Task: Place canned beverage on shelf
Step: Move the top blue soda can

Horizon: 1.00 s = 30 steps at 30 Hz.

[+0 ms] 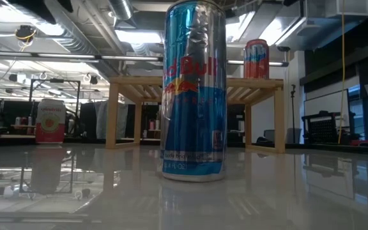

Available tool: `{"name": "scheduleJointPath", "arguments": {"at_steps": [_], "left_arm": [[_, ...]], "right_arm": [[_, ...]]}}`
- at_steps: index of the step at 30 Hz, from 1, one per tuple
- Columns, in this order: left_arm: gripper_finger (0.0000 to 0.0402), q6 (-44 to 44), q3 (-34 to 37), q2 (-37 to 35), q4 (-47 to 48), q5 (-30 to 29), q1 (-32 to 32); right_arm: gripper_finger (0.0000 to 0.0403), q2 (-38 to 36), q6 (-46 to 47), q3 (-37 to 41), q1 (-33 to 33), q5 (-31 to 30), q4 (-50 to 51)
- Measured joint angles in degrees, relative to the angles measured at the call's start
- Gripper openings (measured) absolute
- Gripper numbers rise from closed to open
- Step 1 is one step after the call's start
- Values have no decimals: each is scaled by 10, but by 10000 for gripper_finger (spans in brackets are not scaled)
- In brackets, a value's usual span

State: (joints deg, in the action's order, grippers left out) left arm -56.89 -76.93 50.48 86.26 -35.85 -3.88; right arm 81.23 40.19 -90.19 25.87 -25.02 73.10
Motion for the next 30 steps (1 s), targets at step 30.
{"name": "scheduleJointPath", "arguments": {"at_steps": [30], "left_arm": [[337,251,6,146,35,132,392]], "right_arm": [[356,0,-19,0,0,6,3]]}}
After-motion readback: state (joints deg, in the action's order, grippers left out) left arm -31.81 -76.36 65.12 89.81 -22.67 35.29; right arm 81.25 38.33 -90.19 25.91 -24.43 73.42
